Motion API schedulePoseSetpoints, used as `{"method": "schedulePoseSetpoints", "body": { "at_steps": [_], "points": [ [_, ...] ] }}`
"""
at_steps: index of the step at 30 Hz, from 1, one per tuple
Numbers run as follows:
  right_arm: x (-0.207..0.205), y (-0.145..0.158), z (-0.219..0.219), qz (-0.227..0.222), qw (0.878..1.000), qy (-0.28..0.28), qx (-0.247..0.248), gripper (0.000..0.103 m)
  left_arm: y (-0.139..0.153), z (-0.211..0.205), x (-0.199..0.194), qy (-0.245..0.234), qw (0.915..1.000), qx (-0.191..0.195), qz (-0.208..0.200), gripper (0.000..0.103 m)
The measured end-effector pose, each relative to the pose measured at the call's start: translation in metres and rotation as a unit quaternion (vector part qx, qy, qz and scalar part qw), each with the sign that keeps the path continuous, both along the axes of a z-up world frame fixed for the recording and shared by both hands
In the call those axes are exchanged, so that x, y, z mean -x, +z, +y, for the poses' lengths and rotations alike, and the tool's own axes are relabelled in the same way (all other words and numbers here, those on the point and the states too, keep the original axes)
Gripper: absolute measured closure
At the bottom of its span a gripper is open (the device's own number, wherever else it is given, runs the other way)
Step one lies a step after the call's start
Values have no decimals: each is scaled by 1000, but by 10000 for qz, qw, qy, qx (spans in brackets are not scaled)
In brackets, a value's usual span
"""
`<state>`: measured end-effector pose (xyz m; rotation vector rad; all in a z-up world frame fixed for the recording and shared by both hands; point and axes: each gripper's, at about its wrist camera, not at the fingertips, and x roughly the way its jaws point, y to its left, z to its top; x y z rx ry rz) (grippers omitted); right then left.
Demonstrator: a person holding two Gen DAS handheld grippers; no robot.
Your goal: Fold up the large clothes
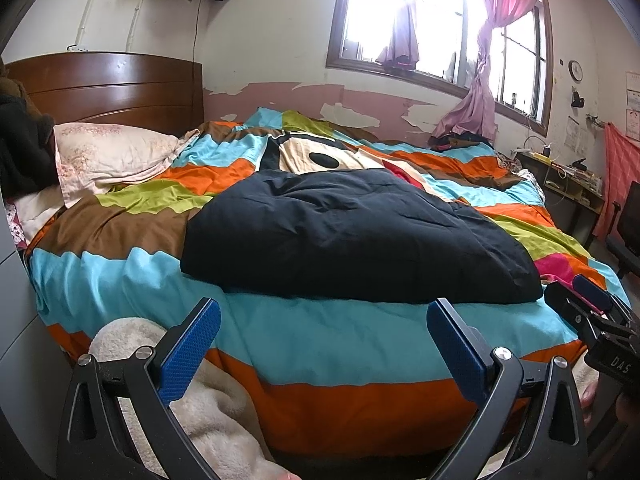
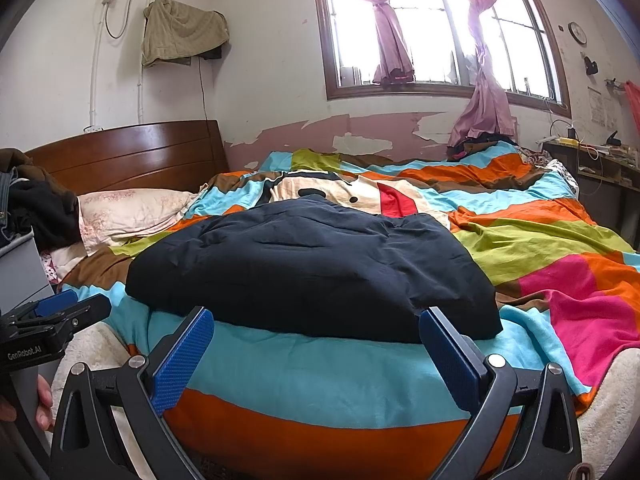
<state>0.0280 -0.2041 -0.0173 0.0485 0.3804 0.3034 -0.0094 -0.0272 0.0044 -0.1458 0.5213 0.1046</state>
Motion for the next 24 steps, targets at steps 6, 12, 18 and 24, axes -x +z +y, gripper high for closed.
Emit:
{"method": "schedulePoseSetpoints", "body": {
  "at_steps": [6, 12, 18, 24],
  "points": [
    [0, -2, 1, 10, 10000, 5, 16, 0, -1, 1, 1, -5, 10000, -9, 4, 2],
    [1, -2, 1, 6, 10000, 4, 10, 0, -1, 0, 1, -5, 10000, -3, 12, 2],
    [1, -2, 1, 6, 10000, 2, 10, 0, -1, 1, 1, 1, 10000, -8, 17, 2],
    [1, -2, 1, -6, 10000, 1, 4, 0, -1, 1, 1, -14, 10000, -24, 24, 2]
  ]
}}
